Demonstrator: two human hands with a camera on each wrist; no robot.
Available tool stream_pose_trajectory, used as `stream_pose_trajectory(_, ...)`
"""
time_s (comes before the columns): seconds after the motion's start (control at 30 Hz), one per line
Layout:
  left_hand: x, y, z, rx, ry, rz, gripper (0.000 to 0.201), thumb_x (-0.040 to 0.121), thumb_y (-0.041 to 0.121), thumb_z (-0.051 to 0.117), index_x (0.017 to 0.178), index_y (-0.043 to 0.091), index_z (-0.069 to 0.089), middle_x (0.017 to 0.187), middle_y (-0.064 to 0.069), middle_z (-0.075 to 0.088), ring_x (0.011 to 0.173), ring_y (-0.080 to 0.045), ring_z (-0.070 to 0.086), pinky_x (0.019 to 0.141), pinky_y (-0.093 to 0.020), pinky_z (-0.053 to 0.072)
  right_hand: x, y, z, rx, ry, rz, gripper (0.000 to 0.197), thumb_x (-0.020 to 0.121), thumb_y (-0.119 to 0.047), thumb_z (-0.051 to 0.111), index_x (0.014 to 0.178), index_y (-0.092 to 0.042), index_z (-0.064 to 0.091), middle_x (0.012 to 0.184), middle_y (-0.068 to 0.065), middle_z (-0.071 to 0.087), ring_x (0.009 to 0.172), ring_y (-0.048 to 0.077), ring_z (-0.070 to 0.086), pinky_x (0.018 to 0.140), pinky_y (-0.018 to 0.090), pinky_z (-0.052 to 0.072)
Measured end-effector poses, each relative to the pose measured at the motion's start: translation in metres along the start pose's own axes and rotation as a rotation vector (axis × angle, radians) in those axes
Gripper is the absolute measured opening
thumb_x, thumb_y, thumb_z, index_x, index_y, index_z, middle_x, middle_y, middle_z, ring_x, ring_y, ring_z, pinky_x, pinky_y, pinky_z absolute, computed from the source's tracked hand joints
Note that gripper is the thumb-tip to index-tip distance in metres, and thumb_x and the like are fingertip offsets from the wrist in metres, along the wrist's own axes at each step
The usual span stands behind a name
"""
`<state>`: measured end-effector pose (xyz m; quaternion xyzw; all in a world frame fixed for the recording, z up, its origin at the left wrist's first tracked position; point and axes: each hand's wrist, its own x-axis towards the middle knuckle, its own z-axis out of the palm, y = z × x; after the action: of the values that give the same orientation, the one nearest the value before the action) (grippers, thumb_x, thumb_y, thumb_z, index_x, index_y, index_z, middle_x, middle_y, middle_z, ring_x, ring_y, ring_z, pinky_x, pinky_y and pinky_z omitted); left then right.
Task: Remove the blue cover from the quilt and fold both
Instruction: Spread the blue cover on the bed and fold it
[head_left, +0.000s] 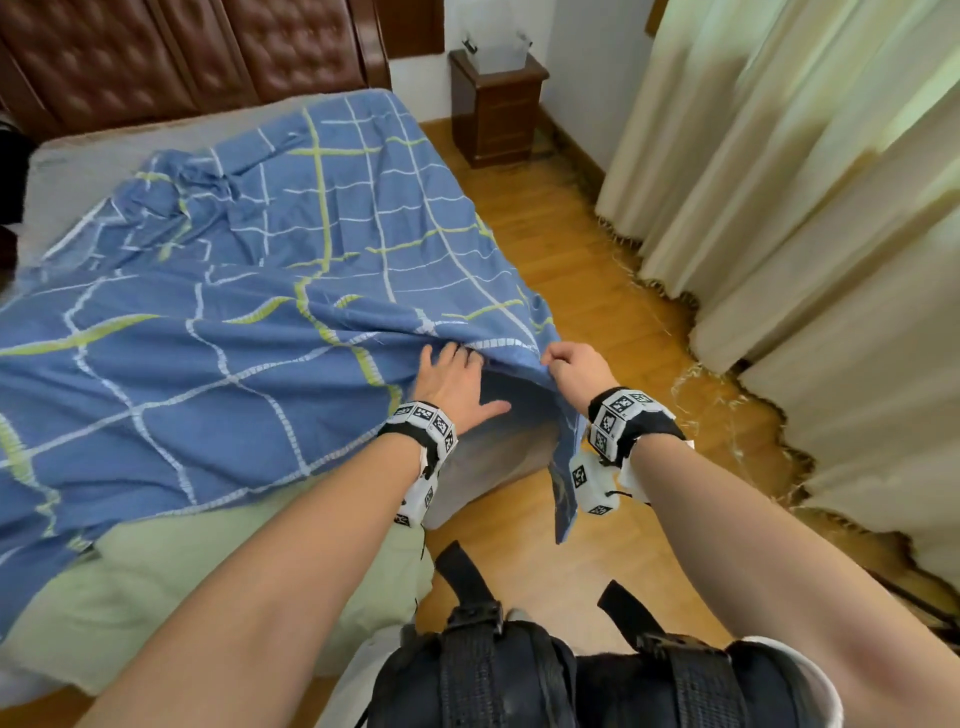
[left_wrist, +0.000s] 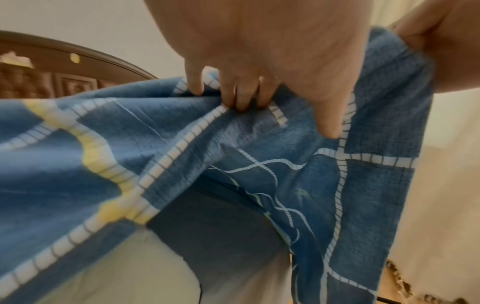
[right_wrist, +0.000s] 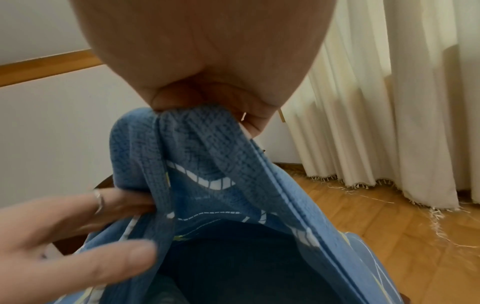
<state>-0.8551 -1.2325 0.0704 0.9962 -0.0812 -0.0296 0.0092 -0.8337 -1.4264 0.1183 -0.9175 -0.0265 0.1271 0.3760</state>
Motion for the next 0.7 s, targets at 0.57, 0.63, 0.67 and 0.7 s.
stream_pose_trajectory(0.57, -0.012, -0.057, -0.041, 0.025, 0.051, 0.220, 0.024, 0.093, 0.011, 0.046, 0.107, 0.021, 0.063, 0.103, -0.002, 0.068, 0.100, -0.027, 0.064, 0.075, -0.035, 0.047, -0.046, -0.034, 0.041, -0.290, 0.436, 0.206, 0.009, 0.087, -0.024, 0.052, 0.079, -0.020, 0.050, 0.067, 0.002, 0.060, 0.062, 0.025, 0.057, 0.055, 0.035, 0.050)
stream_pose_trajectory(0.63, -0.021, -0.073, -0.044, 0.093, -0.012, 0.179, 0.022, 0.092, 0.008, 0.048, 0.105, 0.018, 0.063, 0.104, -0.005, 0.069, 0.101, -0.029, 0.065, 0.076, -0.035, 0.048, -0.050, -0.037, 0.047, -0.337, 0.450, 0.241, 0.008, 0.088, -0.025, 0.049, 0.082, -0.021, 0.048, 0.069, 0.002, 0.060, 0.063, 0.027, 0.058, 0.054, 0.035, 0.049)
stream_pose_trajectory(0.67, -0.027, -0.082, -0.045, 0.134, -0.034, 0.153, 0.022, 0.092, 0.007, 0.048, 0.105, 0.017, 0.063, 0.103, -0.006, 0.069, 0.100, -0.029, 0.065, 0.075, -0.035, 0.048, -0.051, -0.037, 0.050, -0.349, 0.456, 0.261, 0.008, 0.089, -0.026, 0.048, 0.083, -0.021, 0.048, 0.070, 0.003, 0.061, 0.064, 0.028, 0.058, 0.052, 0.033, 0.047)
stream_pose_trajectory(0.7, -0.032, -0.091, -0.045, 0.171, -0.045, 0.130, 0.023, 0.092, 0.006, 0.048, 0.106, 0.016, 0.063, 0.103, -0.007, 0.069, 0.099, -0.029, 0.066, 0.074, -0.035, 0.048, -0.053, -0.035, 0.053, -0.365, 0.461, 0.275, 0.008, 0.090, -0.027, 0.047, 0.084, -0.022, 0.048, 0.072, 0.003, 0.061, 0.065, 0.028, 0.058, 0.052, 0.032, 0.045)
